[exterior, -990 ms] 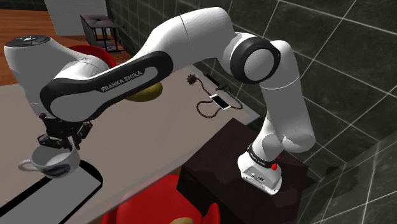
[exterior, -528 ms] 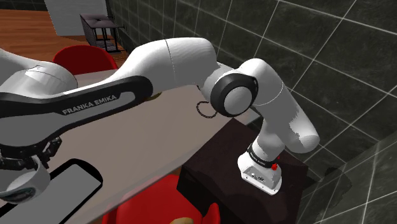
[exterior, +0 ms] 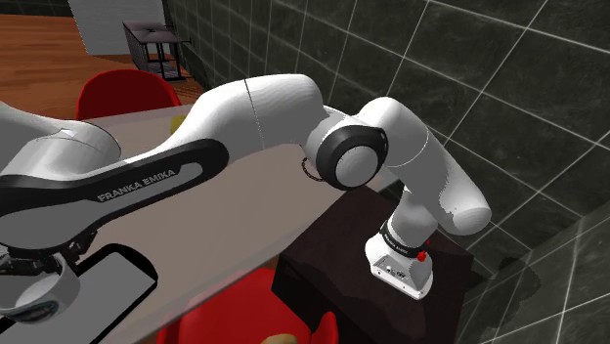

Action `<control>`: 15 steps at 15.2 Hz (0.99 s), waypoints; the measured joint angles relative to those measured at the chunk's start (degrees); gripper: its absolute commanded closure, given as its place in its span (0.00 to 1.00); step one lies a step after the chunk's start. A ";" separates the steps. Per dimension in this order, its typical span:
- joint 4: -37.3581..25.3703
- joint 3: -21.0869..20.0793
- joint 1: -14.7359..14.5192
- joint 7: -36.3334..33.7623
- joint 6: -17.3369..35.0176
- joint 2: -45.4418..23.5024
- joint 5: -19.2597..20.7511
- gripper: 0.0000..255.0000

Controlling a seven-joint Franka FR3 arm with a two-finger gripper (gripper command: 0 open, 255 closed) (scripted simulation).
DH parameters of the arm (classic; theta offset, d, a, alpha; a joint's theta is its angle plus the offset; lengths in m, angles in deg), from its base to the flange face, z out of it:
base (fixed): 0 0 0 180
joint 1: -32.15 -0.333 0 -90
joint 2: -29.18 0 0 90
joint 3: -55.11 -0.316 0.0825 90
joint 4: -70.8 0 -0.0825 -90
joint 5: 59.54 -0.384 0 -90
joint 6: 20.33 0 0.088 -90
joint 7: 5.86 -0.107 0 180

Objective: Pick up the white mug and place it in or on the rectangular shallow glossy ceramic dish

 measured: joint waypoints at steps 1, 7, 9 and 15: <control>-0.04 0.06 0.01 0.05 0.43 -0.46 0.05 1.00; 2.07 0.31 0.07 -0.29 4.01 -1.99 0.39 1.00; 2.32 0.43 0.11 -0.28 5.02 -2.75 0.50 1.00; 2.50 0.50 0.10 -0.30 5.72 -3.27 0.58 1.00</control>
